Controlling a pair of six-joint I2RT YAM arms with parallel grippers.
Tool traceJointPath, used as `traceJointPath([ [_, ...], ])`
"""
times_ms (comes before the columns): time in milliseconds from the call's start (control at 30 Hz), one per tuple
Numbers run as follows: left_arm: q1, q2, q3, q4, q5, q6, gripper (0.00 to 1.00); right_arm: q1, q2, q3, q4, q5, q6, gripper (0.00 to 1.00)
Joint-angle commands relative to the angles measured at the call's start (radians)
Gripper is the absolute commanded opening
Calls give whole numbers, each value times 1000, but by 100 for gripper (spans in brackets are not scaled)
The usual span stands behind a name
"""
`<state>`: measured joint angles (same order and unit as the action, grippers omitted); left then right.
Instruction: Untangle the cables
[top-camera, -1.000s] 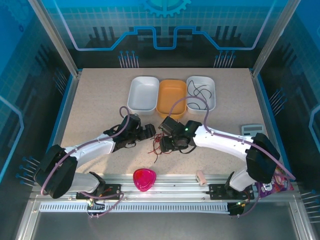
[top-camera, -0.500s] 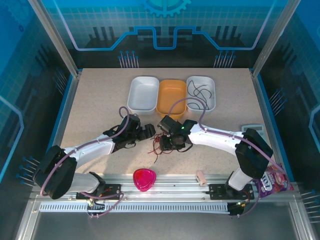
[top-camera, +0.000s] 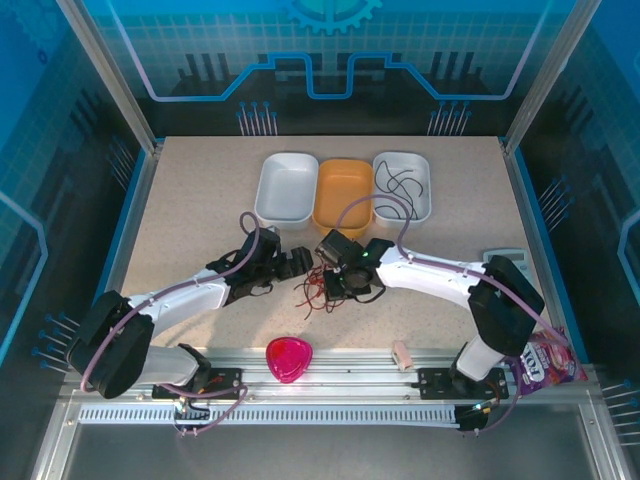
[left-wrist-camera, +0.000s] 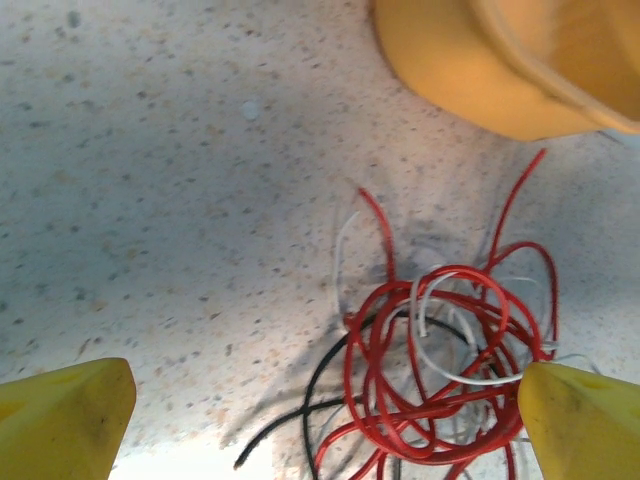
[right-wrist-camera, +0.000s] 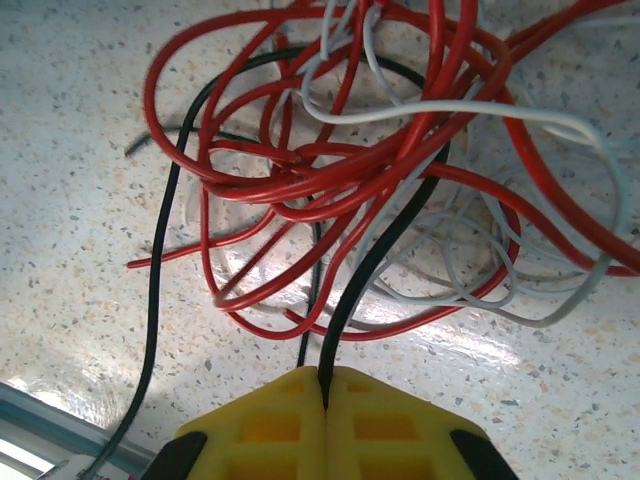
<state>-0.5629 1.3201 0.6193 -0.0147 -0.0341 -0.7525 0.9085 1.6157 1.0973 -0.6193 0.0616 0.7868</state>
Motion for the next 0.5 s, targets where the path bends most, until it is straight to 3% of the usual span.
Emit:
traceJointPath([
  [0, -18, -25, -17, 84, 58, 64, 99, 9, -69, 9, -3, 15, -48, 0],
  [467, -36, 1, 2, 91, 51, 65, 99, 46, -277, 32, 4, 92, -156, 0],
])
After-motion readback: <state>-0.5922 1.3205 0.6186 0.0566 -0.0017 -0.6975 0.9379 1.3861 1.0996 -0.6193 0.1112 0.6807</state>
